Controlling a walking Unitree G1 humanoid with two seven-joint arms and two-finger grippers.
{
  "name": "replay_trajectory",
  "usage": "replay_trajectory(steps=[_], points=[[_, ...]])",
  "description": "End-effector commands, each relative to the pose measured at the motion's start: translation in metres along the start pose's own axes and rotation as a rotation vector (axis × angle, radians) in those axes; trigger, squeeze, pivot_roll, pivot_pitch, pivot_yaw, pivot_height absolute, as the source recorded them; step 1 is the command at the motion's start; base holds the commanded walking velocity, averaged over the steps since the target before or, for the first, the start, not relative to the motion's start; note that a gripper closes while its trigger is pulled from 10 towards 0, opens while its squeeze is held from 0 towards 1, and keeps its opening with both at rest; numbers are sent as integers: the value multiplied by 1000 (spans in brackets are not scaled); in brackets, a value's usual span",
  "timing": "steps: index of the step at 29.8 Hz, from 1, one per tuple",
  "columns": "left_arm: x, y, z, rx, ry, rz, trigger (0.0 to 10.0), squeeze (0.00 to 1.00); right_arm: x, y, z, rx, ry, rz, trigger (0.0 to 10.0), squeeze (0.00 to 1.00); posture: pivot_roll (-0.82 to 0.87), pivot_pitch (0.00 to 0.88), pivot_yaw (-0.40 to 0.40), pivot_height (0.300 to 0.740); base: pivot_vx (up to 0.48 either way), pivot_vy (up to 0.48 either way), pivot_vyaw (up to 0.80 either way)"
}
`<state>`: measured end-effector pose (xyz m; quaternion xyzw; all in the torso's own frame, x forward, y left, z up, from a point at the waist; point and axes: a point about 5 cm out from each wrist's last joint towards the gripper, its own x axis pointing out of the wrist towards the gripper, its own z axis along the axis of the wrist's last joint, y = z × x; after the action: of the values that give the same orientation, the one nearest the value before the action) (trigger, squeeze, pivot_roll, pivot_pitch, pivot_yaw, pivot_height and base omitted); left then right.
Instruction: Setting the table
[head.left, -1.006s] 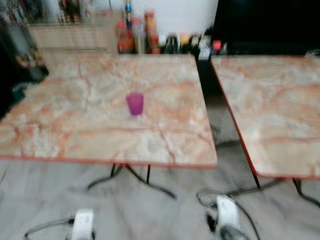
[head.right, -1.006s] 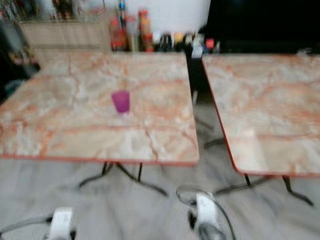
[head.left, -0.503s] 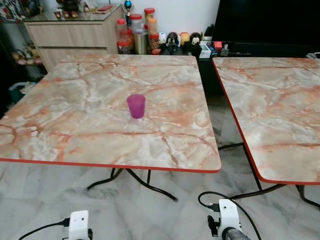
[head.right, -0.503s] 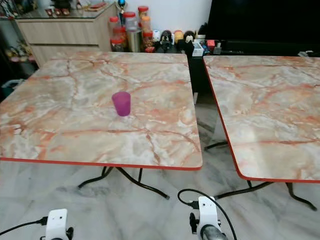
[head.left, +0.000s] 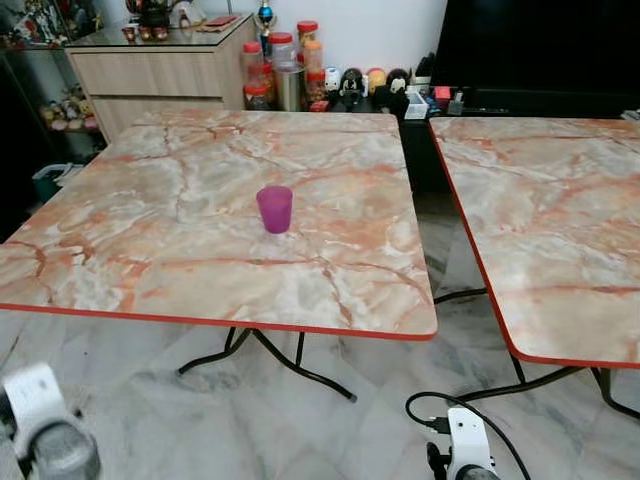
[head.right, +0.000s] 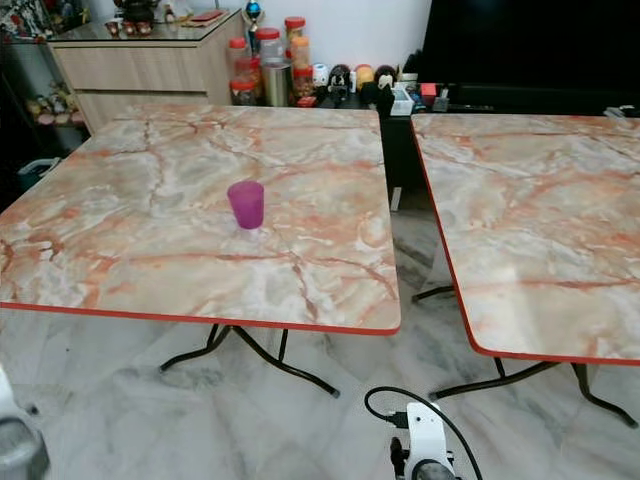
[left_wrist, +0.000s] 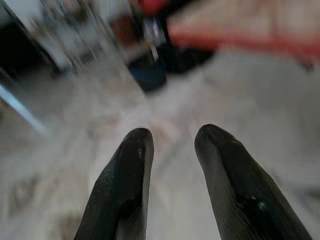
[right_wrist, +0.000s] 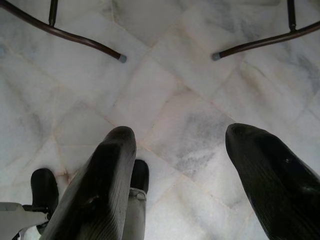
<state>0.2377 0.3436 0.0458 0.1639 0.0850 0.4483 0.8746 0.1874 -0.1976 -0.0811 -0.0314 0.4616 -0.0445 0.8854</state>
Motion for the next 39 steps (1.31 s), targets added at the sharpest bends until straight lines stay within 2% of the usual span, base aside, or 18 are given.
replay_trajectory(steps=[1, 2, 3, 4, 7, 9, 10, 11, 12, 14, 17, 19, 20, 22, 27, 28, 32, 39], points=[[16, -14, 65, -18, -289, -8, 10000, 0, 1, 2, 4, 3, -7, -3, 10000, 0, 39, 0, 7, 740, 0, 0, 0], [18, -21, 86, -56, -358, -36, 10000, 0, 1, 2, 5, 7, -9, -5, 10000, 0, 39, 0, 7, 740, 0, 0, 0], [18, -21, 86, -56, -358, -36, 10000, 0, 1, 2, 5, 7, -9, -5, 10000, 0, 39, 0, 7, 740, 0, 0, 0], [16, -37, 112, -114, -433, -117, 10000, 0, 1, 1, 4, 14, -10, -8, 10000, 0, 37, 0, 9, 740, 0, 0, 0], [10, -55, 130, -150, -478, -224, 10000, 0, 1, 1, 4, 18, -10, -9, 10000, 0, 37, 0, 9, 740, 0, 0, 0], [1, -73, 143, -186, -497, -315, 10000, 0, 1, 1, 3, 25, -9, -12, 10000, 0, 25, 0, 16, 740, 0, 0, 0], [1, -73, 143, -186, -497, -315, 10000, 0, 1, 1, 3, 25, -9, -12, 10000, 0, 25, 0, 16, 740, 0, 0, 0], [-8, -92, 154, -222, -488, -410, 10000, 0, 0, 0, 3, 34, -9, -14, 10000, 0, 26, 0, 14, 740, 0, 0, 0], [-8, -92, 154, -222, -488, -410, 10000, 0, 0, 0, 3, 34, -9, -14, 10000, 0, 26, 0, 14, 740, 0, 0, 0], [-21, -115, 164, -264, -459, -546, 10000, 0, 0, 0, 2, 41, -9, -16, 10000, 0, 24, 0, 13, 740, 0, 0, 0], [-27, -122, 167, -271, -452, -586, 10000, 0, 0, 0, 2, 43, -9, -16, 10000, 0, 24, 0, 13, 740, 0, 0, 0], [-49, -146, 176, -350, -422, -745, 10000, 0, 0, -1, -2, 48, -1, -25, 10000, 0, 24, 0, 14, 740, 0, 0, 0], [-60, -157, 181, -422, -391, -814, 10000, 0, -1, -3, -4, 65, 3, -38, 10000, 0, 15, 0, 20, 740, 0, 0, 0], [-74, -167, 188, -515, -356, -886, 10000, 0, -2, -6, -8, 87, 9, -55, 10000, 0, 14, 0, 22, 740, 0, 0, 0], [-84, -172, 194, -510, -400, -959, 10000, 0, -4, -9, -20, 93, 36, -68, 10000, 0, 10, 0, 29, 740, 0, 0, 0], [-86, -173, 197, -474, -427, -980, 10000, 0, -6, -10, -28, 102, 54, -72, 10000, 0, 7, 0, 34, 740, 0, 0, 0], [-84, -170, 203, -489, -453, -992, 10000, 0, -10, -9, -46, 104, 96, -72, 10000, 0, 9, 0, 36, 740, 0, 0, 0], [-81, -167, 207, -472, -479, -1001, 10000, 0, -13, -9, -54, 98, 102, -58, 10000, 0, 9, 0, 41, 740, 0, 0, 0]])
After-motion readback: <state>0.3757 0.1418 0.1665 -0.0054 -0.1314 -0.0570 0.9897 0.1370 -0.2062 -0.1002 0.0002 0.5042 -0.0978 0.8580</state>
